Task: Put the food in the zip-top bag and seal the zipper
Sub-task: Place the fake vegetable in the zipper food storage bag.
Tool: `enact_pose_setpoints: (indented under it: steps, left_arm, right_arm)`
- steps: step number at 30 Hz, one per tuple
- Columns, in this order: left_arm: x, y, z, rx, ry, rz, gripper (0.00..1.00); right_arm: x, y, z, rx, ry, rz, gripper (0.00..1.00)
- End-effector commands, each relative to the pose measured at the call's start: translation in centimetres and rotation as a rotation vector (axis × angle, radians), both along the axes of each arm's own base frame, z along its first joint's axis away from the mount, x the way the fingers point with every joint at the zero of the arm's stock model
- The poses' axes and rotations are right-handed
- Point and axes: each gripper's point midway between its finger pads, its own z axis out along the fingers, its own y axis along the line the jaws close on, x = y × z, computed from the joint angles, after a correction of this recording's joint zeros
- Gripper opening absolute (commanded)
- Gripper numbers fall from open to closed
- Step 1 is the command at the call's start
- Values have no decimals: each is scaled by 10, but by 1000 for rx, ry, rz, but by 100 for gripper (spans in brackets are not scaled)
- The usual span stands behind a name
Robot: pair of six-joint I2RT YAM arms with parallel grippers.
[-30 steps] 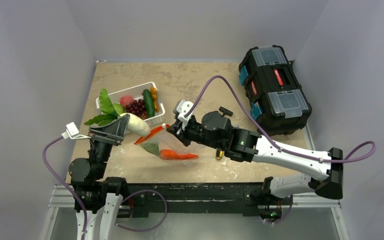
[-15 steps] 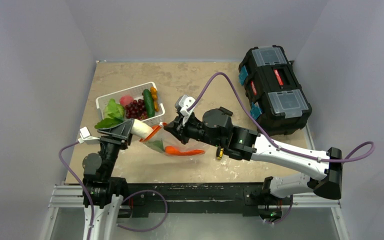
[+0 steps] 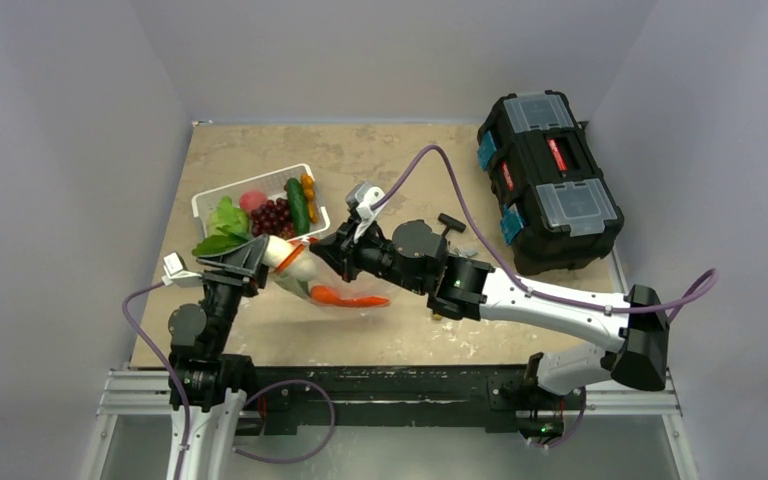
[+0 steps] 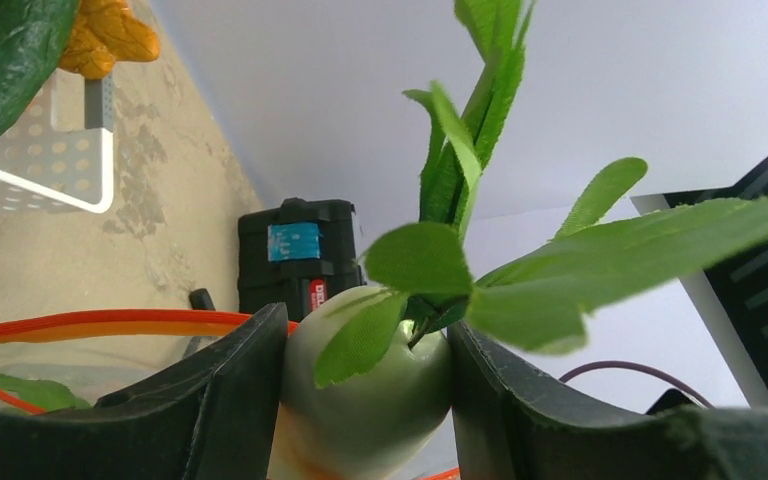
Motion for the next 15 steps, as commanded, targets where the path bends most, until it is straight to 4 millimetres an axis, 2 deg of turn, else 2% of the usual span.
enact_pose_setpoints:
  steps: [1,6,11,15]
  left_arm:
    - [-6,-5,3,9,52,-33,13]
    - [-18,-5,-12,139,162,-33,54]
    - [-21,-11,-32,155,246,-82,73]
    - [-20,-14,-30,212,234,-104,84]
  right_arm:
    - [8,1,36,149,-10,-45,0]
    - [12,-4,37,178,1,-79,0]
    - [14,-6,33,236,44,-88,0]
    - [16,-5,33,268,73,-79,0]
